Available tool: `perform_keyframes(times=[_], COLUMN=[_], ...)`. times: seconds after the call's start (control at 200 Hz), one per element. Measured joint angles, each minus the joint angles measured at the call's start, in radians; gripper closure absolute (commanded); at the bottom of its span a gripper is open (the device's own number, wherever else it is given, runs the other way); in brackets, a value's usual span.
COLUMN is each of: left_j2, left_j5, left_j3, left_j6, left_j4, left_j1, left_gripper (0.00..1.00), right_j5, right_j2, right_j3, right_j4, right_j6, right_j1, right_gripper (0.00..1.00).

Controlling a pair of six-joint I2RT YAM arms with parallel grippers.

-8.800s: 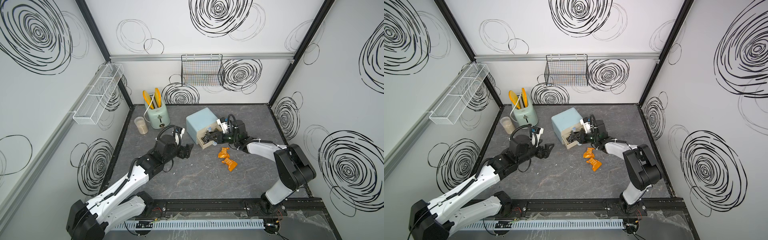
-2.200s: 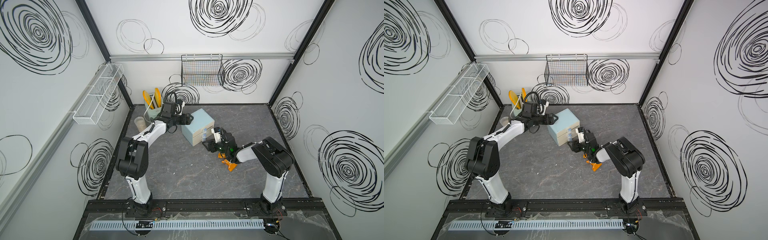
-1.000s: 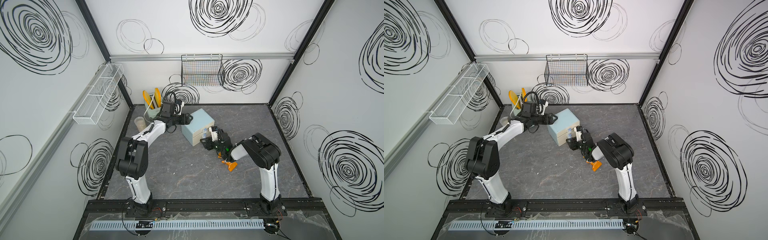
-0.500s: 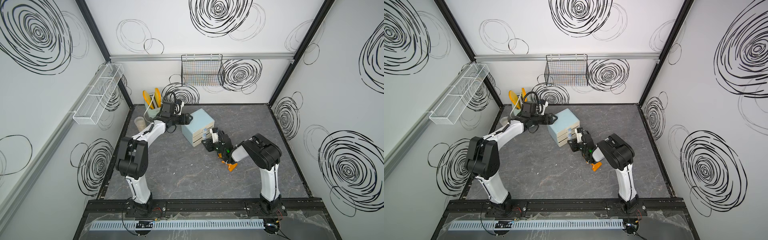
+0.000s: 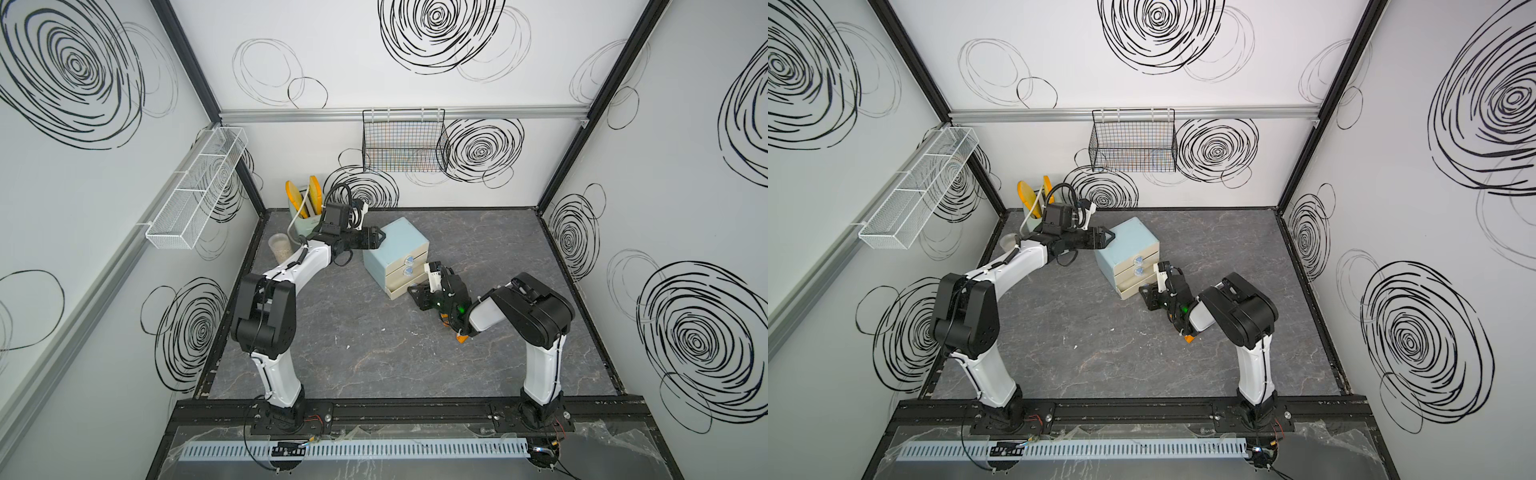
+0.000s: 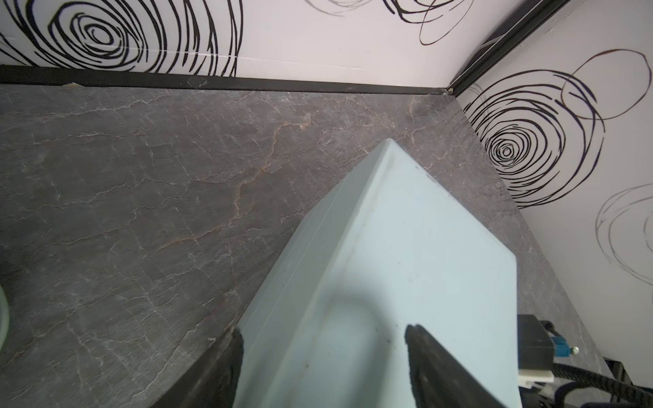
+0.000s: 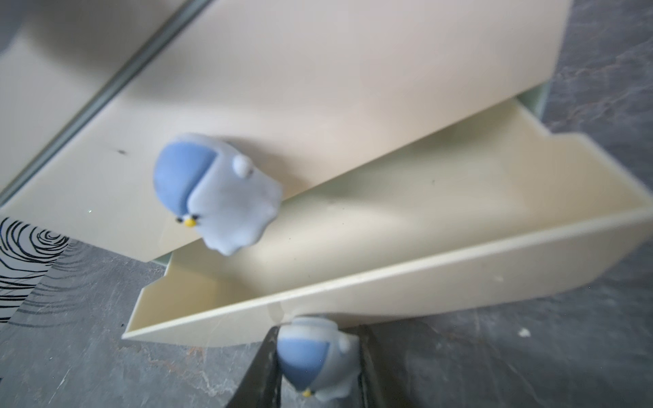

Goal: Place the cookies into the drawer by color
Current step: Open the drawer in the storage box.

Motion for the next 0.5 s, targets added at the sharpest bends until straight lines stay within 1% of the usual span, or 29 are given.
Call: perform_keyframes(times=[0.235,0.5], left_j2=[0.000,0.000], left_j5=[0.006,0.006], left_j3=[0.000,0.000], left_j6=[-0.003,-0.003], left_j4=[-0.001,-0.001], left_j1=[0.000,0.000], left_gripper=[0.23,0.23], right_j5=[0.013,0.048], right_j2=[-0.041,-0.087], right_j3=[-0.068,-0.109], right_j4=[0.005,-0.014], right_j6=[0.011,0.015], right_j1=[0.038,0.060], right_gripper=[0.83,0.83])
